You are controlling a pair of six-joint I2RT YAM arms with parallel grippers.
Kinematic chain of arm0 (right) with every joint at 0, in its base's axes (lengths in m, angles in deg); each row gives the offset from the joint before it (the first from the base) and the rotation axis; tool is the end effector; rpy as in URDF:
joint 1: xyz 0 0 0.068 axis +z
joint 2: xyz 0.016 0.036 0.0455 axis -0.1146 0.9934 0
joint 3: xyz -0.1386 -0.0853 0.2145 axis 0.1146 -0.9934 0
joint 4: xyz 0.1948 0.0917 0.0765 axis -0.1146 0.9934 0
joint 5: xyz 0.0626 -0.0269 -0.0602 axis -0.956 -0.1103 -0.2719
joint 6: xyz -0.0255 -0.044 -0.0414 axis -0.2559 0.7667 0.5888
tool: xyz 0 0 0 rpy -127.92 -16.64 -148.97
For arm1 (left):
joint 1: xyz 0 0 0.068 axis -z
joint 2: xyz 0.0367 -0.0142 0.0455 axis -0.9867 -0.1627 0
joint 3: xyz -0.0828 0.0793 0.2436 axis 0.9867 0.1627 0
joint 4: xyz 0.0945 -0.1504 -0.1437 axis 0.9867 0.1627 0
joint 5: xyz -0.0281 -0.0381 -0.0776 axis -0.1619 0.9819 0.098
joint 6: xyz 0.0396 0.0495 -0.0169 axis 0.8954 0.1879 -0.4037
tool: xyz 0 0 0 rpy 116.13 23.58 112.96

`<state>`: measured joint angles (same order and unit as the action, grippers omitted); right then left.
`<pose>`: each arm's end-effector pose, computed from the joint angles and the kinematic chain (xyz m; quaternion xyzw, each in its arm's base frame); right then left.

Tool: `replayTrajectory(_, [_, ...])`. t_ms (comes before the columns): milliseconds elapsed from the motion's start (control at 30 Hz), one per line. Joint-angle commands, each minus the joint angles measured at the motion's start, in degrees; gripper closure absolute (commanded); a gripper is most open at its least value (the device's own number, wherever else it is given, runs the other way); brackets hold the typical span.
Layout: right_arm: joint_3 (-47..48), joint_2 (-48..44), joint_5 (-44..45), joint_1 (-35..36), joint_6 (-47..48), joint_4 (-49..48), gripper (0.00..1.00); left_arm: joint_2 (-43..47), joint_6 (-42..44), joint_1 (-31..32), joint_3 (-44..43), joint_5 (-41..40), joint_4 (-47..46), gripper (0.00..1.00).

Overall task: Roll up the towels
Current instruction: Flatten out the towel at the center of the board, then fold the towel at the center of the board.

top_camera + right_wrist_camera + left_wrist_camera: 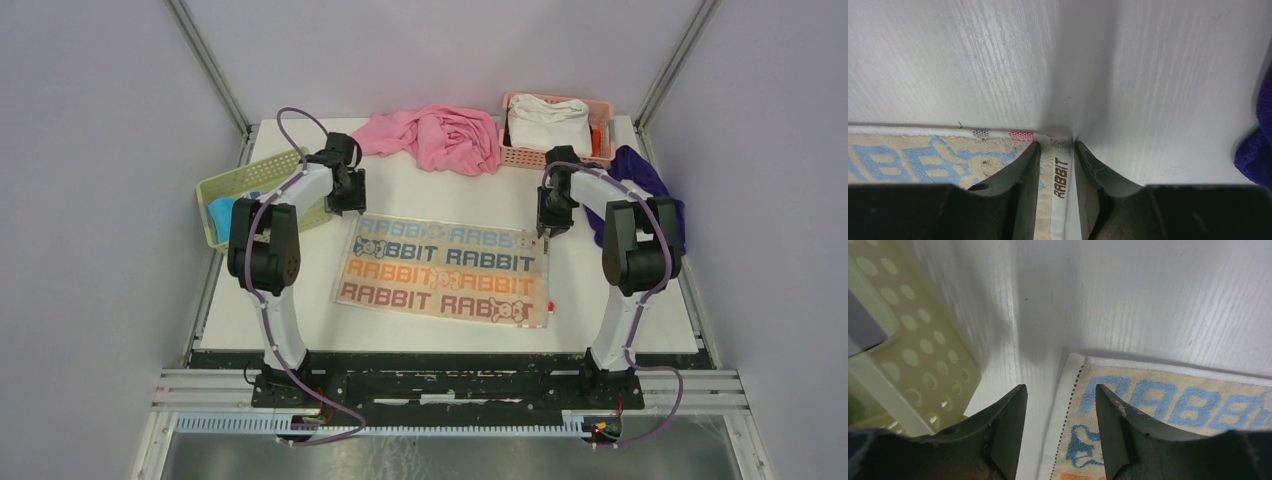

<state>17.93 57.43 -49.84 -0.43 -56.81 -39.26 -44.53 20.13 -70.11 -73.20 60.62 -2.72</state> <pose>0.3593 0.0365 0.1615 0.0914 0.9864 0.0058 0.1366 0.3868 -0.0670 0.1911 -0.0227 0.9735 0.0021 0.2275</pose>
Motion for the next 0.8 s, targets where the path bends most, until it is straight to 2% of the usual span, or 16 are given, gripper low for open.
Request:
replayTrajectory(0, [1.0,3.1,0.9,-0.7,1.6,-0.3,0.66,-1.6,4.1,0.1,-3.3,0.9,0.4,0.40])
replayTrajectory(100, [0.2,3.4,0.4,-0.7,1.6,-0.3,0.75,-2.9,4.3,0.2,-3.9,2.2,0.4,0.41])
replayTrajectory(267, [0.0,3.2,0.1,-0.8,1.6,-0.2,0.83,-4.6,4.1,0.2,-4.7,2.8,-0.9,0.42])
replayTrajectory(367, [0.1,3.1,-0.1,-0.7,1.7,-0.2,0.85,-5.7,4.2,0.2,-5.8,4.3,-1.7,0.43])
replayTrajectory(767, [0.4,2.3,0.0,-0.7,1.2,0.1,0.88,-11.4,5.4,2.1,-7.4,2.6,3.5,0.64])
